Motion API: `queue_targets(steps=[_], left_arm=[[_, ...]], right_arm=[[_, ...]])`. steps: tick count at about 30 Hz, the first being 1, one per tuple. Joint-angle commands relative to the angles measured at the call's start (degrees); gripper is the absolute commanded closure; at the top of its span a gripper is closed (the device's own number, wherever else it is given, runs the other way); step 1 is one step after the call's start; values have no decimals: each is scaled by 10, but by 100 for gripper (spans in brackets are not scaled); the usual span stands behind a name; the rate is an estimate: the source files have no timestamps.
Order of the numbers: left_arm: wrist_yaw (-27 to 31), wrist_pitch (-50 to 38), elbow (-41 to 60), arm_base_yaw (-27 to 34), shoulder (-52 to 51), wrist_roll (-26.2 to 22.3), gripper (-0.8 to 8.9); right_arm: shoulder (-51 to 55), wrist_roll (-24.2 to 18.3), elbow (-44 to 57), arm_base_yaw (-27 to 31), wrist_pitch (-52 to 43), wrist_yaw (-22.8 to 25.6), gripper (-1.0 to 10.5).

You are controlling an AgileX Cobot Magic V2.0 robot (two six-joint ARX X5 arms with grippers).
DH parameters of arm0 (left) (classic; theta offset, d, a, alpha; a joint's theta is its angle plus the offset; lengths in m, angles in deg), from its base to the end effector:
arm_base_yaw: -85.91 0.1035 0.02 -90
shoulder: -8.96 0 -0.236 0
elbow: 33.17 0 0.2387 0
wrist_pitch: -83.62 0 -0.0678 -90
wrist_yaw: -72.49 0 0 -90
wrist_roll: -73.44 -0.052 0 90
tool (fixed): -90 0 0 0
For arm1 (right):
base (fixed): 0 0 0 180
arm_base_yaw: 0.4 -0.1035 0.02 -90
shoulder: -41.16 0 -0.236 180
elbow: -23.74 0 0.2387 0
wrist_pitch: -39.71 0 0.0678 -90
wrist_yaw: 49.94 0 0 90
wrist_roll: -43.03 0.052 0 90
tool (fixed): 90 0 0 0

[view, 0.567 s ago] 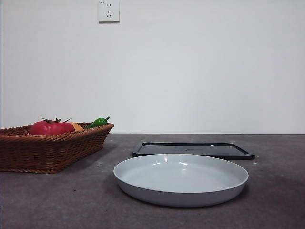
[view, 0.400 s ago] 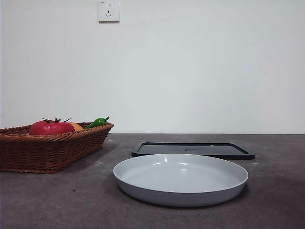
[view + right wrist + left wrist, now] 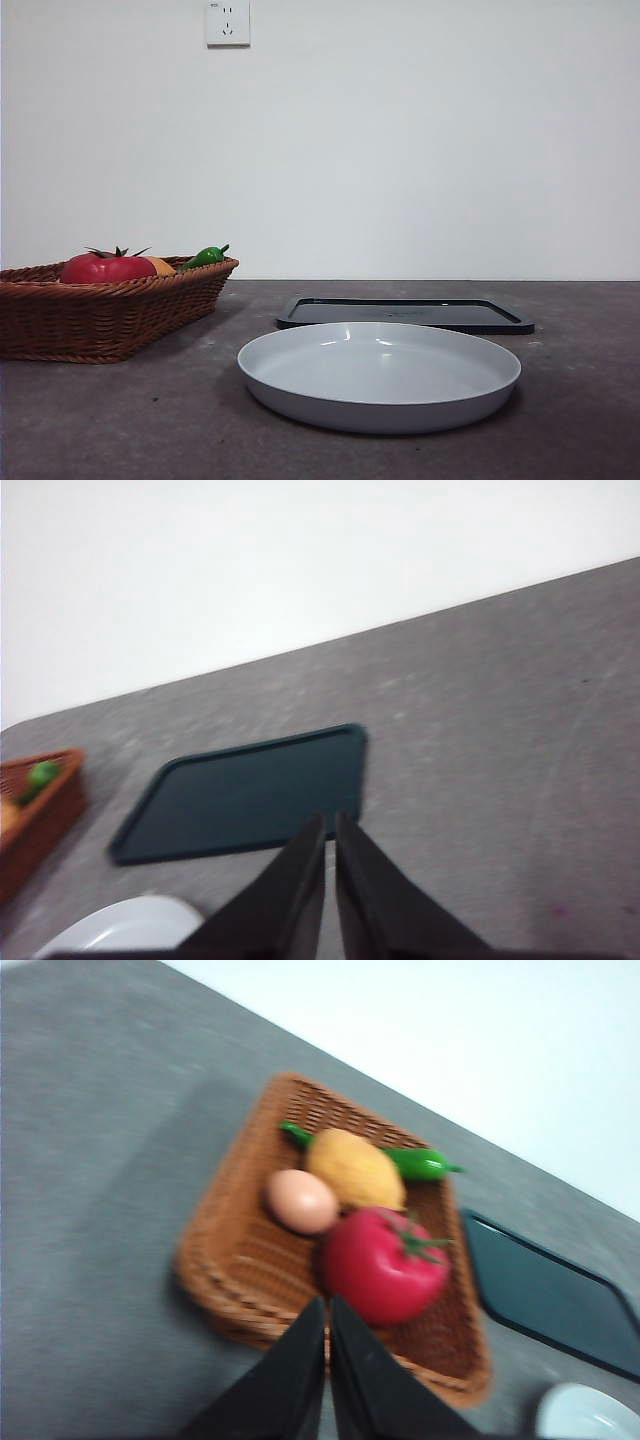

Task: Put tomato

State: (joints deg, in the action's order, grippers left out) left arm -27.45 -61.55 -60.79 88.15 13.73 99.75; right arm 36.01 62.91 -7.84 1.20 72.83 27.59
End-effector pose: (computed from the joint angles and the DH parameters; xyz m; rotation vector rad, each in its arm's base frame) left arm 0.1215 -0.0042 0.1911 -0.4790 0.2353 -0.0838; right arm 0.1167 0.0080 0.2171 0.3599 0.1478 0.1675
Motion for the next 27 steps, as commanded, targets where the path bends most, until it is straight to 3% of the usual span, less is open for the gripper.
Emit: queue_targets(steps=[1,7,13,20,27], left_arm=[[-34,11,-38,0,23,-9,803],[-85,85,-118,0,94,-78,803],[-138,148,-200,-1,177,-123,803],[-163,217,-299,-10,265,-174,803],[-171,296,-385,-47,337,-204,803]], right_arm=[[-30,-17,-40,0,20,-28,940],[-120,-63,-129,0,108,-101,940],[-214,-84,-213,-6,166,-182,940],[-309,-120,-307,-47,237,-199,940],[-385,-146,-378,-124,299,-198,940]])
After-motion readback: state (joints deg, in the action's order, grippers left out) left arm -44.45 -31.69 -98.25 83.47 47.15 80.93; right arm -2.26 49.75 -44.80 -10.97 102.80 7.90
